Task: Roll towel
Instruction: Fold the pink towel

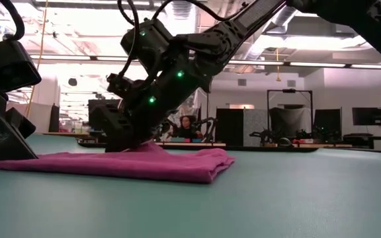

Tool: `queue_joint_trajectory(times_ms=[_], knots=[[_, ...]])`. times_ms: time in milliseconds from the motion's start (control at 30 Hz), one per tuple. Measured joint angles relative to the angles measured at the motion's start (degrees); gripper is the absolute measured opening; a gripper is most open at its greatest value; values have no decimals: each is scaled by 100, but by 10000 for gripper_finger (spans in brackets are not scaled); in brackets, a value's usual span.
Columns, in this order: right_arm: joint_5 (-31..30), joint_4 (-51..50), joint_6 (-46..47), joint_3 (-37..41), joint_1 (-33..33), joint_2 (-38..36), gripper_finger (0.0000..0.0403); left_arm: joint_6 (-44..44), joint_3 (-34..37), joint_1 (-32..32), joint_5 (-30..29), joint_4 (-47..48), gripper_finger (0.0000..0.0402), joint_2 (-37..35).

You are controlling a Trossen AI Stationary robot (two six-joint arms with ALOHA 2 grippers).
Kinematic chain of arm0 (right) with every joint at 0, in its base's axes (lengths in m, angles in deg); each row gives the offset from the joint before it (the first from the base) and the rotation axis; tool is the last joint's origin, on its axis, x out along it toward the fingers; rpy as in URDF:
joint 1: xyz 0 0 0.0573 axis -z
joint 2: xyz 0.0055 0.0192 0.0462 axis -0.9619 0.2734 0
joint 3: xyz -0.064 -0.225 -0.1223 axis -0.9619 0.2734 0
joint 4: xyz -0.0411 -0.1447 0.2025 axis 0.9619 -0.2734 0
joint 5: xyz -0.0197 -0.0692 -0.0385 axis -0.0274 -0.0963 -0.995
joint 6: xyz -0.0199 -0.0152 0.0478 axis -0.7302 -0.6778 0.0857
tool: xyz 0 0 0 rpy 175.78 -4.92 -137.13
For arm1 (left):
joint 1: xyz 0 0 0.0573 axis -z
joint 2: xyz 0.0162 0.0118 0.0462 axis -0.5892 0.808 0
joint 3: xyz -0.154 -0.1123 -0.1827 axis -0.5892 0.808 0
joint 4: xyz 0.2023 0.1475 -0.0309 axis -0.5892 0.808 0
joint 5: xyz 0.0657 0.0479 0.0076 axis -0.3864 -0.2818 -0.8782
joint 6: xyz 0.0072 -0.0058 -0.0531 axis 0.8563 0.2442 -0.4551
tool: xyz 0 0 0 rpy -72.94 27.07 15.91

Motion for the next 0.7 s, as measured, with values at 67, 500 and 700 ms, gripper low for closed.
queue_joint_trajectory(times_ms=[67, 500, 700], knots=[[-40, 55, -56, 6, -32, -18, 12, 5, 0, 0, -5, -1, 0, 0], [-1214, -1827, 399, 17, -864, -890, 11, 112, 0, 4, 37, -9, 0, 0], [-1413, -2439, 1081, 17, -1220, -495, 4, 125, 0, 7, -46, -9, 0, 0]])
